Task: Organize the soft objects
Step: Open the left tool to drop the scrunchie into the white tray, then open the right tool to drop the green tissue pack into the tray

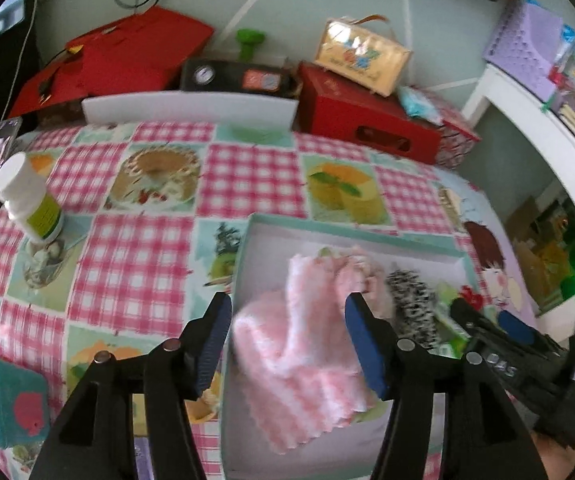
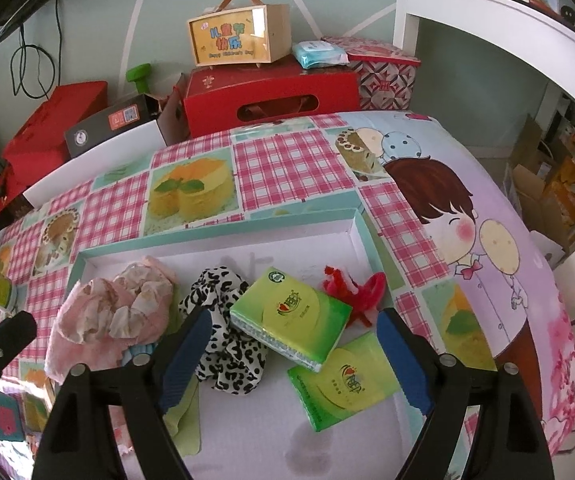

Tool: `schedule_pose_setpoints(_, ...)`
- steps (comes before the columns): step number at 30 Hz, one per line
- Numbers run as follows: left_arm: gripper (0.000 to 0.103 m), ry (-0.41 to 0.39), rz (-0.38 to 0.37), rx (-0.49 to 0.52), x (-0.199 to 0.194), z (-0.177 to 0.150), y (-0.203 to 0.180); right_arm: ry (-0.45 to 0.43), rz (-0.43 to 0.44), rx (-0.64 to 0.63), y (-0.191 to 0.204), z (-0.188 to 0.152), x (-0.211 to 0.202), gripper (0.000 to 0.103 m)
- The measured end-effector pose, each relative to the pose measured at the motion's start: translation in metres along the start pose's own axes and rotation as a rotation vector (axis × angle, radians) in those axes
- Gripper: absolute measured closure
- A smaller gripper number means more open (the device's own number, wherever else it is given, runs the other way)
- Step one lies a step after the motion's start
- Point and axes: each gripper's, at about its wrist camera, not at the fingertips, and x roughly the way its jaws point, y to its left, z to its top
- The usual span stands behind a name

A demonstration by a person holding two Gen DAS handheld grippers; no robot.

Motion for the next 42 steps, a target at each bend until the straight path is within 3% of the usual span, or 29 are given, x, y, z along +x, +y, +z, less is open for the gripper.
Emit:
schedule_pose_setpoints(7,0.04,0.059,0.057,-0.02,0.02,-0.004,0.012,0.008,-0.01,-0.019,0.005,-0.001,0.002,0.016)
schedule_pose_setpoints(11,0.014,0.063,0.081,-0.026,0.025,-0.006,0.015,-0.003,-0.016,-0.034,0.008,-0.001,0.0,0.014)
schedule_pose_setpoints(13,0.01,0.059,0.104,-0.015,0.027,-0.007,0.016,-0.011,-0.029,-0.038,0.009,-0.001,-0.001,0.0)
schedule_pose_setpoints(16,0.01,0.056,0.141,0.006,0.033,-0.008,0.016,-0.015,-0.036,-0.041,0.01,0.001,-0.001,0.0)
schedule_pose_setpoints(30,0.01,0.06,0.137,0.008,0.031,-0.008,0.014,0.003,-0.04,-0.048,0.011,-0.001,0.001,0.0)
schedule_pose_setpoints(42,0.01,0.01,0.12,0.046,-0.007,-0.025,0.02,0.001,-0.038,-0.049,0.015,-0.015,-0.016,0.0)
